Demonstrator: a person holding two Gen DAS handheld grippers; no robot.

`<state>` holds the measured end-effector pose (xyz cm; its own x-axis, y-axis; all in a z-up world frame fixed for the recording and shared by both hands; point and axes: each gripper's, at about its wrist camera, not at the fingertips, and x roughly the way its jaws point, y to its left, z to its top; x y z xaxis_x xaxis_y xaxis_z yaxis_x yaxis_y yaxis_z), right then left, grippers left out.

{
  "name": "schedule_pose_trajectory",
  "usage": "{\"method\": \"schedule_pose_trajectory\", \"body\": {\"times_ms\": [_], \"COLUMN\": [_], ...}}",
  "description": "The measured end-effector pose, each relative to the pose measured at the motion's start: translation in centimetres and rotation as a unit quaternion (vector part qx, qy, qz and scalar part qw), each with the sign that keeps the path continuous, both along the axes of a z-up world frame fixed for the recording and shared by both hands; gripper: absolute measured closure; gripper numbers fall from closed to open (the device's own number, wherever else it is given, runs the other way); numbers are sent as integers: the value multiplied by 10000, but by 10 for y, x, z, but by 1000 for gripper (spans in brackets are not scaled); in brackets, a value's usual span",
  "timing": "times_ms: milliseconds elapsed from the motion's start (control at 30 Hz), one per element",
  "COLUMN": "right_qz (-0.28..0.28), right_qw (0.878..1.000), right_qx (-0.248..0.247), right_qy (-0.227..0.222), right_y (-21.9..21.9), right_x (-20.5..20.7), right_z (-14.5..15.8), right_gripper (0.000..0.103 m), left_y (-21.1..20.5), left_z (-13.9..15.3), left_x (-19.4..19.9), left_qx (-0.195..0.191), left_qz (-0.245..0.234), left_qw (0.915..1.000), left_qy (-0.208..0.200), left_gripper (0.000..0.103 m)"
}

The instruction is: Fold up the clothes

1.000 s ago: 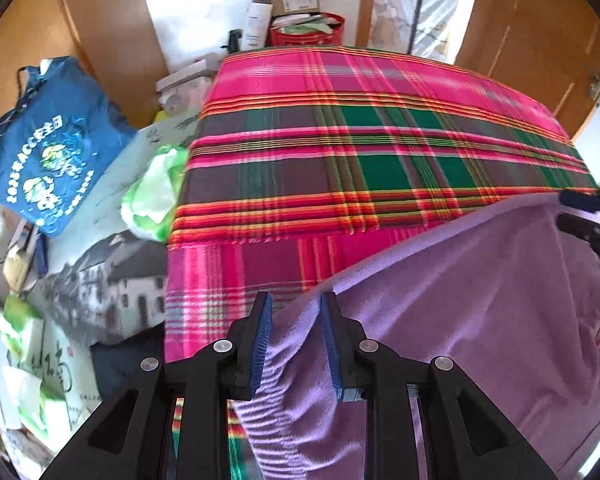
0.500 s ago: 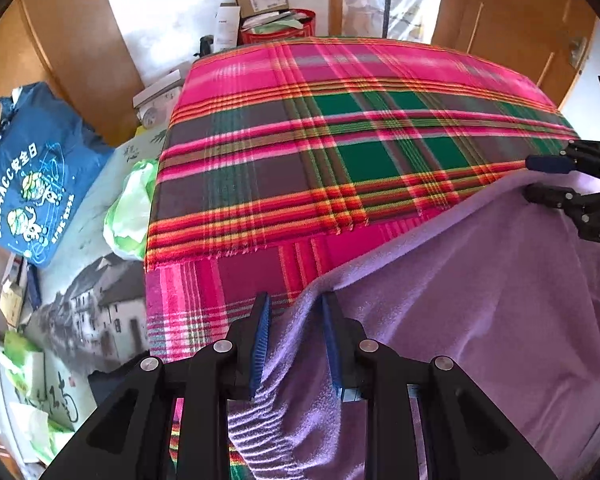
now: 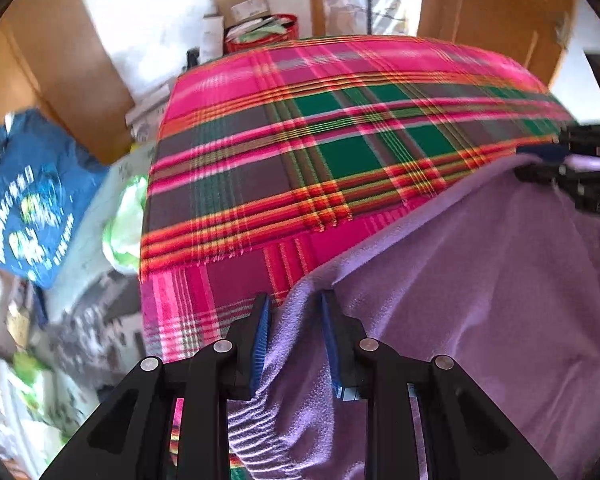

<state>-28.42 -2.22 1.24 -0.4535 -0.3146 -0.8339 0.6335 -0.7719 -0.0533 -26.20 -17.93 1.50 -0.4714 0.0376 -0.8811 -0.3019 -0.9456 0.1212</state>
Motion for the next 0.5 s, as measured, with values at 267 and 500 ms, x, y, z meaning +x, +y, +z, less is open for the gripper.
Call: {"method": "schedule_pose_trajectory", "body": {"times_ms": [267, 500], "right_qz": [-103, -35], "right_qw": [9999, 10000], "right_qx": [-93, -41], "right_qy": [-43, 37], "right_y": [1, 3], "right_x": [-1, 8], "right_z": [0, 5], "right_gripper": [90, 100], "left_y": [-11, -8], "left_z": [-1, 5], "left_x": [-2, 3], "left_qx": [397, 397], "left_qz": [16, 166], "left_qw": [9992, 9990], "left_qy": [-71, 99], "left_gripper": [85, 98]}}
